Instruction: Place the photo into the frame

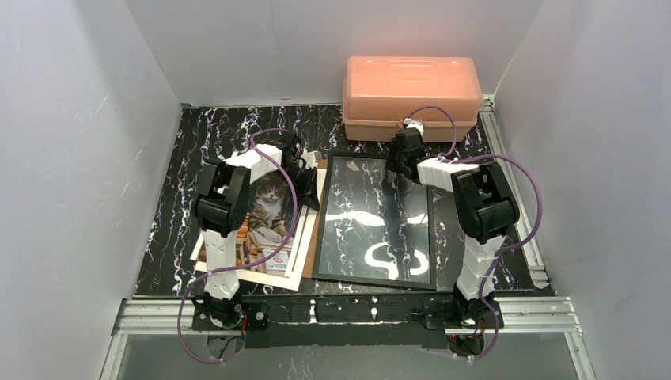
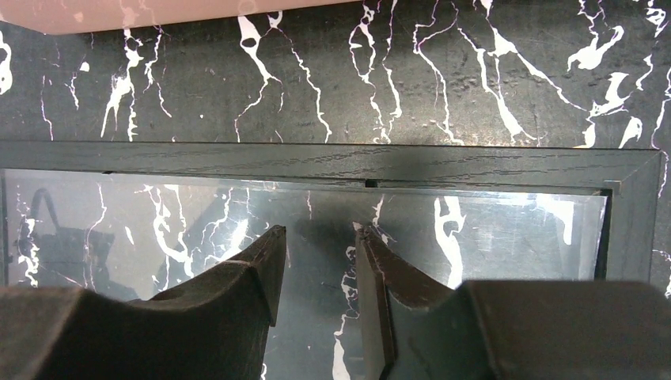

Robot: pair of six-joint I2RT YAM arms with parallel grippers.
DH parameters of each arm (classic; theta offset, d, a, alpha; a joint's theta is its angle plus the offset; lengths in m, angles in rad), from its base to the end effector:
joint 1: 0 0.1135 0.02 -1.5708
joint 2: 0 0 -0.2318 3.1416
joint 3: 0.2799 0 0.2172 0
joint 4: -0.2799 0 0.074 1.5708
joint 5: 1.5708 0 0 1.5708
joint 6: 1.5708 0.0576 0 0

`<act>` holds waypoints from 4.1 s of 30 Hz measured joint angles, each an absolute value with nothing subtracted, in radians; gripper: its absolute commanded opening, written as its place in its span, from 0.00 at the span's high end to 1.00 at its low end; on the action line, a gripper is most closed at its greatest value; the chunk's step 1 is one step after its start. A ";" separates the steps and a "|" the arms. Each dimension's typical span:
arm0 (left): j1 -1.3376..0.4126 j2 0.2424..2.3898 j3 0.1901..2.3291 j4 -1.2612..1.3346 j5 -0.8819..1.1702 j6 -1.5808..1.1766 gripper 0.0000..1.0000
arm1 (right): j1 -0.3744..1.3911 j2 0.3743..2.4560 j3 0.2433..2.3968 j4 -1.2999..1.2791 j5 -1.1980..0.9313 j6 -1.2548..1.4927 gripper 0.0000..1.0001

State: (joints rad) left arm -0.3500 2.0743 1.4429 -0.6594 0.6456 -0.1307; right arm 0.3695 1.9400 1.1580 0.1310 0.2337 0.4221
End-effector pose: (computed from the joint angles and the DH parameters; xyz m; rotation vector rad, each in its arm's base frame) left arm 0.3347 -0.1591 0.1264 0.4459 2.8214 -1.0227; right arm 0.3755 0.1311 0.1464 0.1860 2.1994 0.1821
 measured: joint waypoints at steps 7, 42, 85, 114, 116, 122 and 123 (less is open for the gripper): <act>-0.350 2.074 1.443 -0.659 0.648 -0.131 1.00 | 0.368 1.940 1.158 0.131 0.234 0.424 0.55; -0.323 2.066 1.470 -0.748 0.682 -0.095 1.00 | 0.459 1.547 0.959 0.083 0.157 0.509 0.39; -0.073 1.819 1.546 -1.180 0.635 0.251 0.99 | 0.896 0.830 0.438 -0.664 0.255 1.038 0.69; 0.406 1.915 1.652 -1.269 0.440 0.492 0.92 | 1.146 1.959 1.406 -0.308 0.181 0.851 0.32; 0.403 1.914 1.593 -1.254 0.424 0.518 0.93 | 1.134 1.958 1.384 -0.292 0.176 0.853 0.32; 0.396 1.892 1.420 -1.183 0.355 0.568 0.95 | 1.069 1.934 1.285 -0.235 0.163 0.868 0.32; 0.396 1.887 1.402 -1.165 0.343 0.571 0.95 | 1.058 1.920 1.267 -0.236 0.164 0.868 0.32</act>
